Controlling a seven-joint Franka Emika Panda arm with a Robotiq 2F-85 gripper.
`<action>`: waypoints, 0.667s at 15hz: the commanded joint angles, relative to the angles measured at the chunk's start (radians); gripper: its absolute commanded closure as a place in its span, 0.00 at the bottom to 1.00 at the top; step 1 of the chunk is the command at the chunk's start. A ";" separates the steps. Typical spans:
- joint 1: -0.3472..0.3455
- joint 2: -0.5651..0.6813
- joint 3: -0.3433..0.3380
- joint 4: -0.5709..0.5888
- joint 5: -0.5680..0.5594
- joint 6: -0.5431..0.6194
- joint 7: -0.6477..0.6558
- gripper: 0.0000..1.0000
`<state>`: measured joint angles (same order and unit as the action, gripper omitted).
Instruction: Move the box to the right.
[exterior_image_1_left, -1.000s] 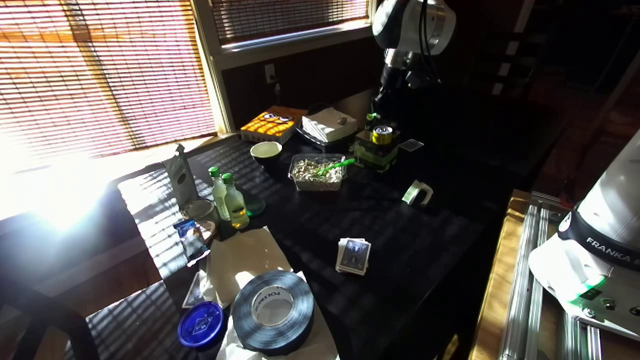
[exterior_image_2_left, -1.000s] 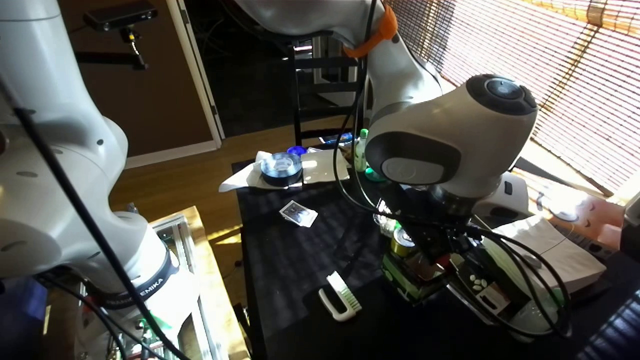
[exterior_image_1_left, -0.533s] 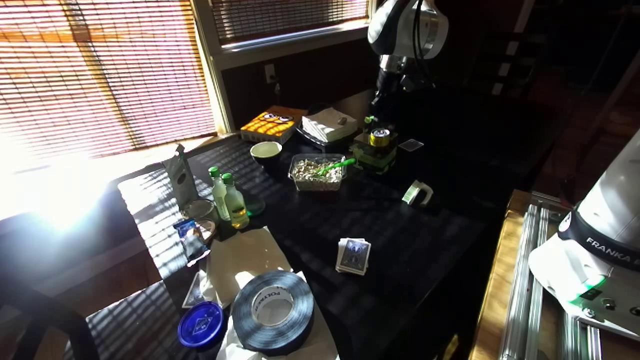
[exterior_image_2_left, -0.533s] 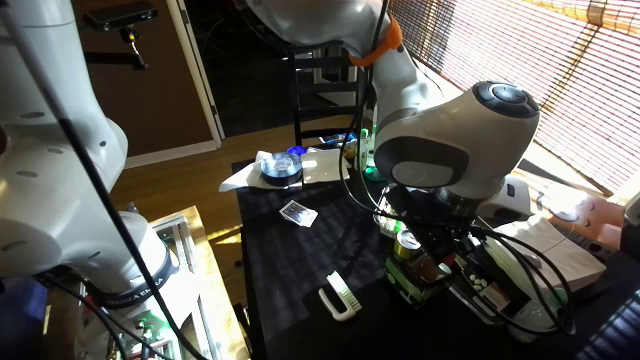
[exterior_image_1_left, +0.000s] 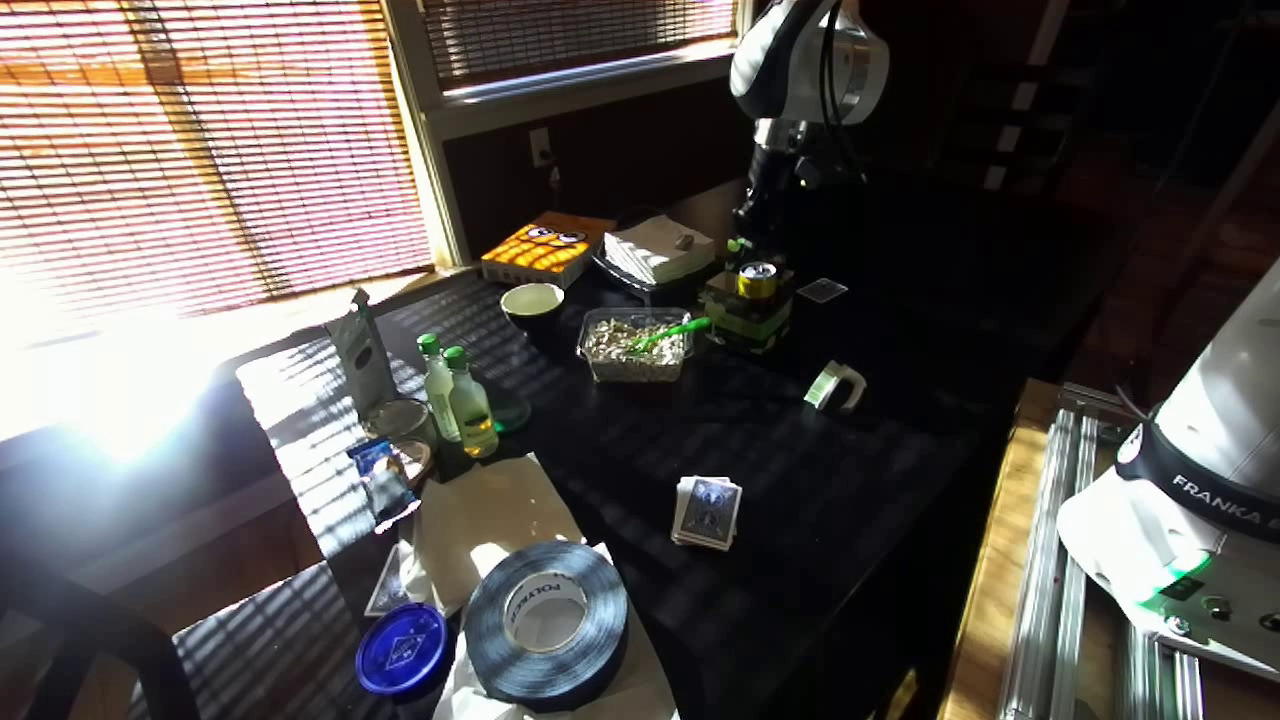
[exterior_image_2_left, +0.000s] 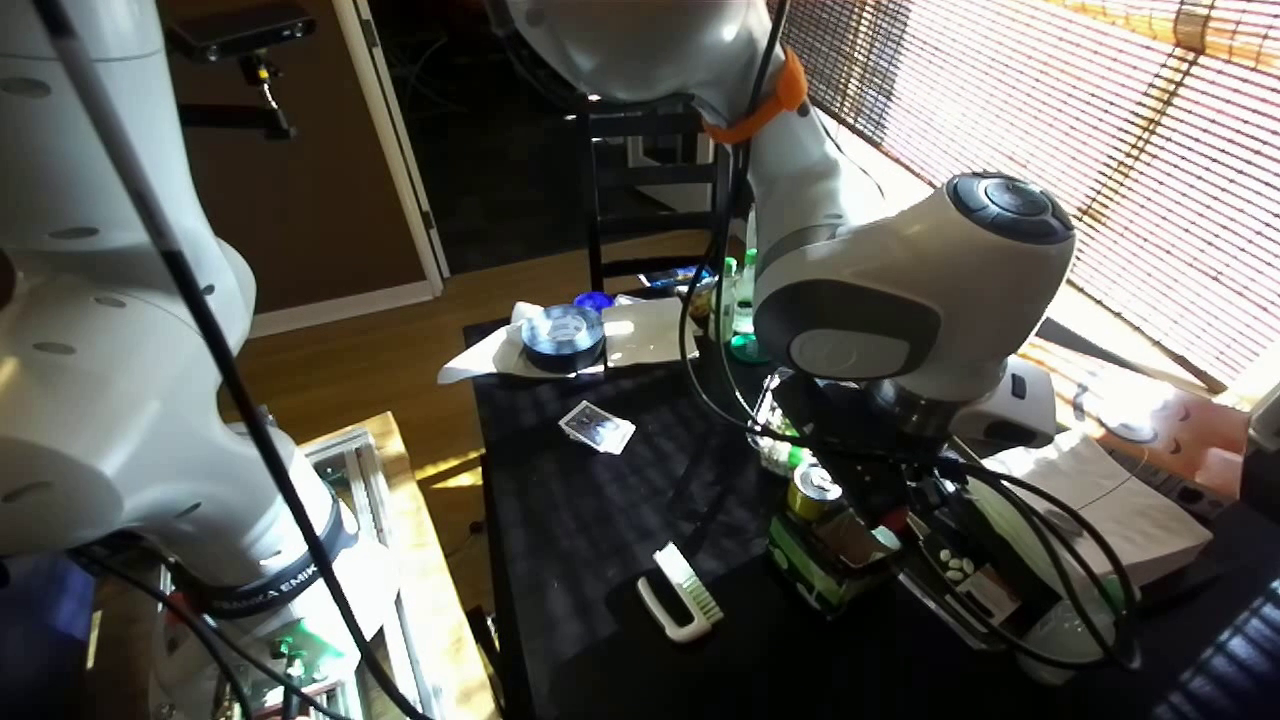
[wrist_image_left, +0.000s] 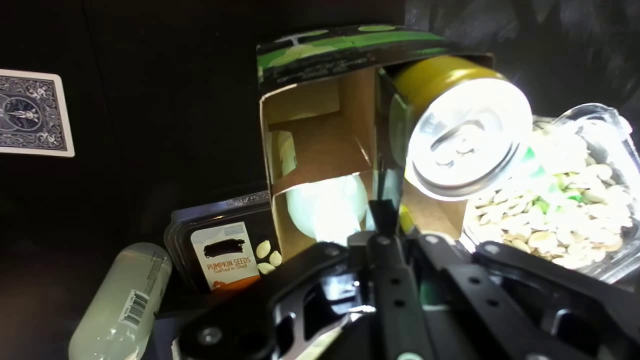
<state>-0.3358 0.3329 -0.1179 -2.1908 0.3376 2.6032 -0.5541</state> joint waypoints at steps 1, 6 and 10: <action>-0.009 -0.005 0.009 0.027 -0.039 -0.036 0.042 0.67; 0.005 -0.073 0.018 0.013 -0.047 -0.006 0.072 0.32; 0.054 -0.179 0.067 -0.014 -0.055 0.095 0.025 0.04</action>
<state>-0.3194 0.2504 -0.0849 -2.1660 0.3066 2.6394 -0.5166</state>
